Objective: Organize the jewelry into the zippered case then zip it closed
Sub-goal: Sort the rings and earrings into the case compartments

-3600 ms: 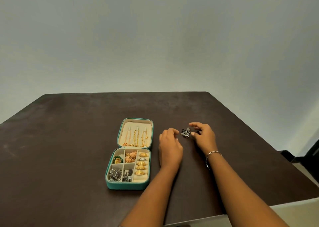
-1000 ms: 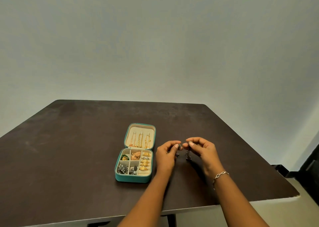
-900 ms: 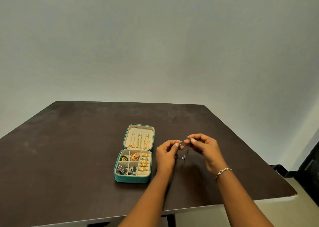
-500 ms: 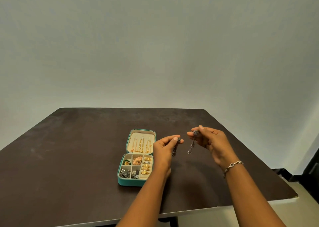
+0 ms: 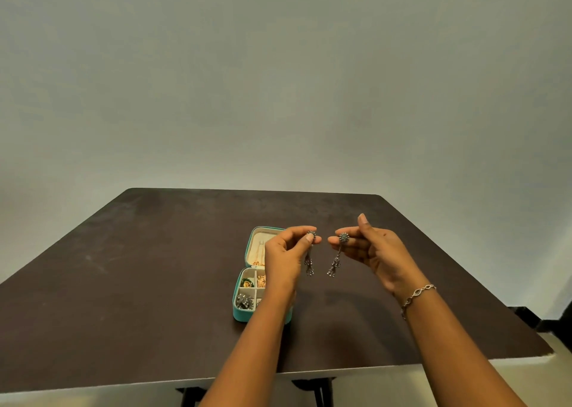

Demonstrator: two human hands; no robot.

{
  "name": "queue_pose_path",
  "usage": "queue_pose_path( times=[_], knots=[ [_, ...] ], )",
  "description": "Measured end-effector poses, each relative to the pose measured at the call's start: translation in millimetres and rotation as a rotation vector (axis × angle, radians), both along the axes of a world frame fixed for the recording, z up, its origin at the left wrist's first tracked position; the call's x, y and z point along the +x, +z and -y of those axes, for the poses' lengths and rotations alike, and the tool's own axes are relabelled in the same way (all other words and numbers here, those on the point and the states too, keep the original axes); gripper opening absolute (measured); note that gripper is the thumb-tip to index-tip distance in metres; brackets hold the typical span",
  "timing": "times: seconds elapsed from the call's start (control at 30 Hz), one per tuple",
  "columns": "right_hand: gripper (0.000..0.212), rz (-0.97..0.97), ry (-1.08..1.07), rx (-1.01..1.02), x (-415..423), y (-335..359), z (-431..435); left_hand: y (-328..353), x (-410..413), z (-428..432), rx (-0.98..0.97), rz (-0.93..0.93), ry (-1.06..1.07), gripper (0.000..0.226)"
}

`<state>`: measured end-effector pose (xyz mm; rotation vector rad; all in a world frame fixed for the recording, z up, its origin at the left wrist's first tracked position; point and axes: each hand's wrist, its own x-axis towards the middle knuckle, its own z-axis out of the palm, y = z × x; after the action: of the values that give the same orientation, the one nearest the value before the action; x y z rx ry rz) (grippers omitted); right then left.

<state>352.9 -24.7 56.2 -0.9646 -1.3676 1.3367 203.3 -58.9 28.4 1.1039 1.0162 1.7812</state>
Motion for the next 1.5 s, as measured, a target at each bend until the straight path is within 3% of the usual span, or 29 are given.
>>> queue_pose_path(
  times=[0.53, 0.97, 1.27, 1.37, 1.5],
  knots=[
    [0.044, 0.011, 0.195, -0.076, -63.0, -18.9, 30.1, -10.4, -83.9, 38.8, 0.003, 0.015, 0.315, 0.019],
    [0.044, -0.139, 0.280, -0.043, -89.9, -39.4, 39.6, -25.4, -94.6, 43.4, 0.012, 0.032, 0.290, 0.017],
    [0.042, -0.081, 0.308, -0.040, -91.5, -53.2, 35.1, -27.2, -90.8, 43.7, -0.021, 0.074, 0.265, 0.017],
    [0.038, 0.021, 0.291, 0.012, -91.2, -57.0, 34.3, -27.6, -91.0, 43.8, -0.022, 0.048, 0.272, 0.018],
    [0.018, 0.217, 0.254, 0.159, -89.6, -60.7, 34.6, -28.4, -91.4, 44.0, -0.017, 0.035, 0.276, 0.019]
  ],
)
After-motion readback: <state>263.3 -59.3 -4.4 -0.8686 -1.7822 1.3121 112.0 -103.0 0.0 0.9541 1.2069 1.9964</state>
